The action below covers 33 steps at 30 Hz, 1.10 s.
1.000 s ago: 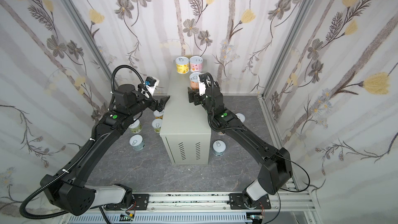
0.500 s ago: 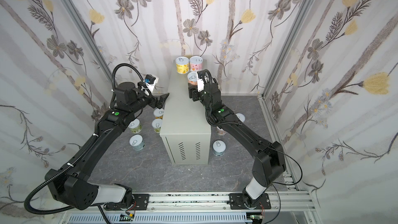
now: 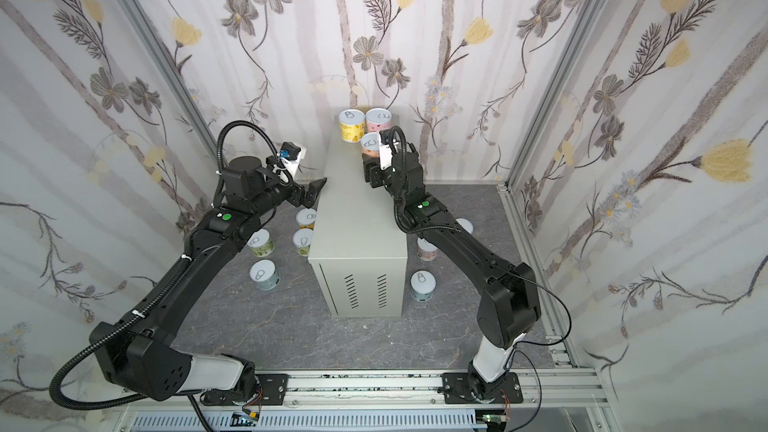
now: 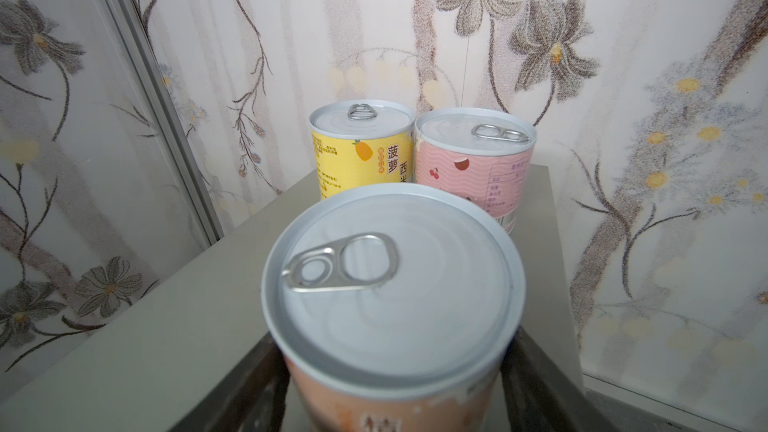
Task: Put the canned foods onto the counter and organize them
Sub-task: 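Hold the orange can with the right gripper and push it against the pink can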
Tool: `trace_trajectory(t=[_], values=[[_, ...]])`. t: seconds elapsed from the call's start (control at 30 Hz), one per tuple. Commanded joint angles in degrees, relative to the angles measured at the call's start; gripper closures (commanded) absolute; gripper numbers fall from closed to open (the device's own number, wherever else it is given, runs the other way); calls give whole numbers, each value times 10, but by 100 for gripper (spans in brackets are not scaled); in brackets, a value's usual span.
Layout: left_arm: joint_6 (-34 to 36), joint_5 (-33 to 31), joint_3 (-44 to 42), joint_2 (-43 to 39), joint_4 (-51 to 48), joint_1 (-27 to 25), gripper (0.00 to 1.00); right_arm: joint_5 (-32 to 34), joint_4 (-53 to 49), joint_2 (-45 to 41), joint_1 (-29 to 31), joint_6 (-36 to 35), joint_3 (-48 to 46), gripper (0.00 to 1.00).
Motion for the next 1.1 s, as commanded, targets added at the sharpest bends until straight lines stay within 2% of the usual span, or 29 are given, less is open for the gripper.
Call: trace_trajectory(t=[0.0, 1.07], values=[[22, 11, -2, 7, -87, -1, 0, 6, -62, 11, -5, 9, -1, 26], [20, 18, 19, 30, -101, -1, 0, -15, -78, 58, -15, 13, 38, 27]])
